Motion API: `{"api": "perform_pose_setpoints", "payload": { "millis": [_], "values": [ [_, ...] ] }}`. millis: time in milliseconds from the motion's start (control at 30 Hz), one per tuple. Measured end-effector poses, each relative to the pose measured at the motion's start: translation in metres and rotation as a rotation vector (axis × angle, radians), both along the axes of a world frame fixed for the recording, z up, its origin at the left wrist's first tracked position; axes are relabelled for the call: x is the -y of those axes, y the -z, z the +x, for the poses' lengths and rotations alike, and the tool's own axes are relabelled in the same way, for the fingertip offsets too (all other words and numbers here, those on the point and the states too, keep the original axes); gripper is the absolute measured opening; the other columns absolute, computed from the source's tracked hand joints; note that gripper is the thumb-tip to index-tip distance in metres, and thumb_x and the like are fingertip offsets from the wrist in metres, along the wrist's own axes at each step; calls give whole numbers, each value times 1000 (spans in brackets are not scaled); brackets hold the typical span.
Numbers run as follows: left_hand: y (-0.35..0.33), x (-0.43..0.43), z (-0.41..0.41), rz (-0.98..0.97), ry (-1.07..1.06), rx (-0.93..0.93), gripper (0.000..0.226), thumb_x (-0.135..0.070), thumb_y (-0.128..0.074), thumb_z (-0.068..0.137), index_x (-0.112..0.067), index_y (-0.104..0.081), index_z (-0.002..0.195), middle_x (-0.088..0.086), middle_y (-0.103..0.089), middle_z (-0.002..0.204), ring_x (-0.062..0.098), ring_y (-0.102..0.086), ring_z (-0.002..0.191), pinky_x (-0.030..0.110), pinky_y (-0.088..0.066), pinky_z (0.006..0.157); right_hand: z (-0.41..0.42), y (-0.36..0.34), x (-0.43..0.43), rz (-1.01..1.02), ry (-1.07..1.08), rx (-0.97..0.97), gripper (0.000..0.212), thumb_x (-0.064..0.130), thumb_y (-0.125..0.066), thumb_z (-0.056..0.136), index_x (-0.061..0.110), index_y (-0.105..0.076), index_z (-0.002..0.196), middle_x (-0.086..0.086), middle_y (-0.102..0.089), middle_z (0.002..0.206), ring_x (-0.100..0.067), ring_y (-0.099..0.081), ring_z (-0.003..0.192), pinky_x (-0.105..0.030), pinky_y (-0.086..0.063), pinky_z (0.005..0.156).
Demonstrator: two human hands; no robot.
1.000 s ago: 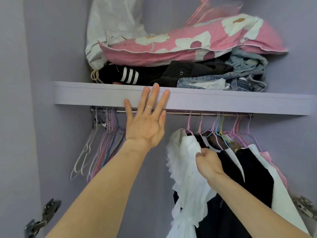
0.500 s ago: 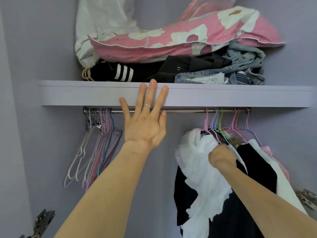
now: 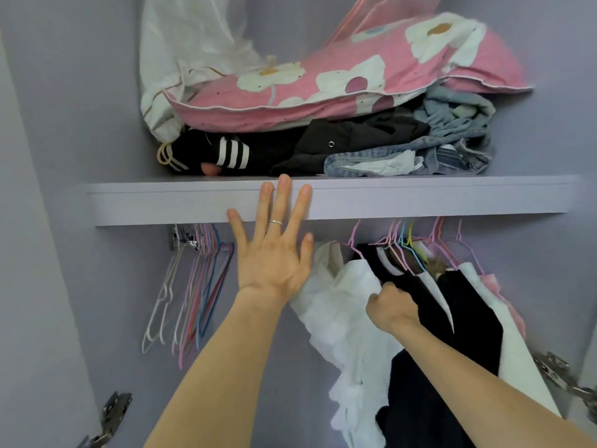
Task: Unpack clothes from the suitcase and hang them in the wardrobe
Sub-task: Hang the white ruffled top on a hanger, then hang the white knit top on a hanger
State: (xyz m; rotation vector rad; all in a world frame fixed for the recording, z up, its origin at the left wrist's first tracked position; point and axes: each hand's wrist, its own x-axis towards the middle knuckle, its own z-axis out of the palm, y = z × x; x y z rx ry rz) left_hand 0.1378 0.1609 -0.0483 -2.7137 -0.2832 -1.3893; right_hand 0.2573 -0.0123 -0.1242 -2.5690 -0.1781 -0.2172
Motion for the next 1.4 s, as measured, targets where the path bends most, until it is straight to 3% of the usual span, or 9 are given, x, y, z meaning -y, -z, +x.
{"api": "perform_pose_setpoints", "payload": {
  "millis": [100, 267, 533, 700, 933, 1067, 1200, 1333, 1400],
  "values": [
    [-10, 9, -16, -63, -20, -149, 82, -40, -35, 100, -36, 30, 150, -5, 41, 156, 19, 33, 146, 69, 3, 115, -33, -10, 18, -89, -62, -41, 44, 35, -47, 99, 5, -43, 130, -15, -53, 131, -35, -51, 119, -38, -42, 96],
    [-31, 21, -55, -181, -89, -530, 89, -29, -40, 98, -36, 34, 148, -4, 51, 148, 23, 34, 146, 67, 1, 117, -109, -41, 61, 10, -154, -147, 40, 34, -48, 95, 12, -47, 128, -8, -57, 122, -30, -48, 116, -35, -45, 94],
    [-45, 115, -131, -209, 205, -820, 67, -31, -40, 100, -32, -7, 158, 0, -8, 166, 21, -2, 153, 55, -7, 122, -230, -110, 167, 99, -179, -75, 35, 35, -53, 96, 24, -59, 130, 4, -62, 126, -14, -59, 108, -19, -43, 86],
    [-5, 198, -161, -168, 462, -853, 63, -34, -44, 101, -32, -17, 157, -3, -20, 164, 18, -18, 150, 47, -18, 121, -298, -72, 243, 132, -58, -115, 32, 37, -52, 95, 32, -56, 127, 3, -58, 131, -19, -53, 116, -32, -45, 97],
    [66, 335, -180, 34, 779, -972, 58, -30, -46, 99, -25, -30, 154, 0, -37, 156, 22, -39, 140, 43, -34, 111, -378, -8, 360, 96, 148, -183, 35, 32, -54, 97, 28, -55, 132, 4, -58, 134, -22, -45, 128, -29, -36, 104],
    [101, 433, -201, 86, 944, -1063, 55, -29, -47, 98, -25, -34, 152, 0, -42, 153, 23, -42, 136, 37, -38, 107, -423, 20, 453, 73, 315, -276, 34, 30, -54, 97, 28, -57, 131, 5, -61, 128, -21, -52, 119, -30, -39, 100],
    [127, 518, -217, 136, 1053, -1160, 55, -27, -46, 99, -26, -34, 152, -1, -42, 153, 22, -41, 137, 36, -37, 108, -454, 47, 548, 78, 455, -349, 34, 29, -55, 97, 24, -59, 130, 1, -67, 114, -17, -59, 87, -27, -44, 80],
    [156, 609, -213, 115, 1063, -1256, 53, -29, -44, 101, -28, -34, 152, -1, -40, 153, 21, -40, 137, 37, -37, 110, -471, 80, 652, 66, 535, -413, 37, 33, -51, 97, 27, -56, 133, 3, -62, 130, -23, -54, 123, -35, -45, 100],
    [171, 652, -208, 141, 1029, -1301, 53, -30, -44, 100, -29, -33, 152, 0, -40, 152, 22, -40, 137, 39, -37, 108, -473, 93, 700, 80, 564, -464, 37, 33, -51, 98, 26, -55, 134, 3, -61, 133, -22, -52, 126, -36, -45, 103]
  ]
}}
